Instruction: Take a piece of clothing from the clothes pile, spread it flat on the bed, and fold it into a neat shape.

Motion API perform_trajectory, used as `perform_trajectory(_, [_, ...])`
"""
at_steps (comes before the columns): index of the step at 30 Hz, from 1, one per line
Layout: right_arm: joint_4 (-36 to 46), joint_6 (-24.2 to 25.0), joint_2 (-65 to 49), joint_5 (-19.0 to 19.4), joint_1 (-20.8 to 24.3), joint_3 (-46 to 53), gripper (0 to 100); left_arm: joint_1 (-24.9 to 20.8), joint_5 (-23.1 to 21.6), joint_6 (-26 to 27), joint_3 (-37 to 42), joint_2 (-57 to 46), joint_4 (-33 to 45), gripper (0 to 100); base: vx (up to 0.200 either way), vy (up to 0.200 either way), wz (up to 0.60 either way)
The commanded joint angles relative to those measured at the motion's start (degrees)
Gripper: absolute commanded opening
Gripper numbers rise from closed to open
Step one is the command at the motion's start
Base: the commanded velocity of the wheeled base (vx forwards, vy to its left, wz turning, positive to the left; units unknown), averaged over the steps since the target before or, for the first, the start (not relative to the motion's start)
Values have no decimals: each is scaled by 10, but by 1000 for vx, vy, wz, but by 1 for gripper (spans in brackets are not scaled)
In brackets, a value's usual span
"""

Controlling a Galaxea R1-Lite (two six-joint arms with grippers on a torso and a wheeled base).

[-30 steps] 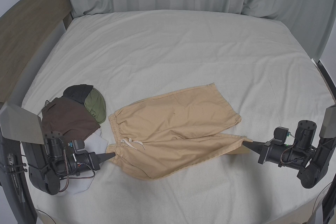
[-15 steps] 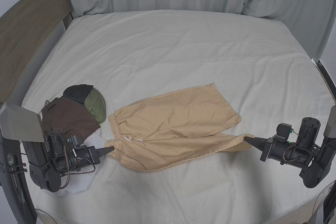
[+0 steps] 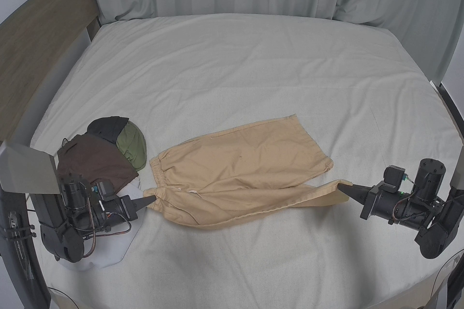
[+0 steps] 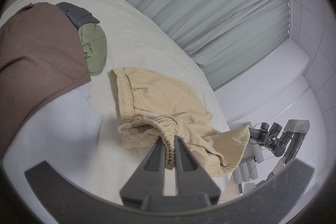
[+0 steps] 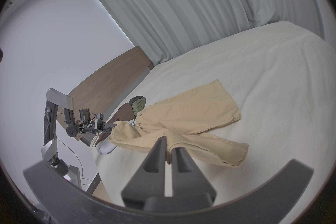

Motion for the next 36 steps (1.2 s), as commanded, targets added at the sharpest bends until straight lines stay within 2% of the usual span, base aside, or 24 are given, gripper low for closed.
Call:
perform_trajectory(1, [-1,0,-2,-1,3,-7,0,0,1,0,-3,-3,-1,0,0,0,0])
perform_trajectory(22, [-1,0,-3,-8,3,-54,0,1,20,-16,-24,-5,-1,0,0,0,0])
perform_trajectory(36, [0,6,24,-4,1,-141,0,1,32,-19,-32,-10,-1,0,0,0,0])
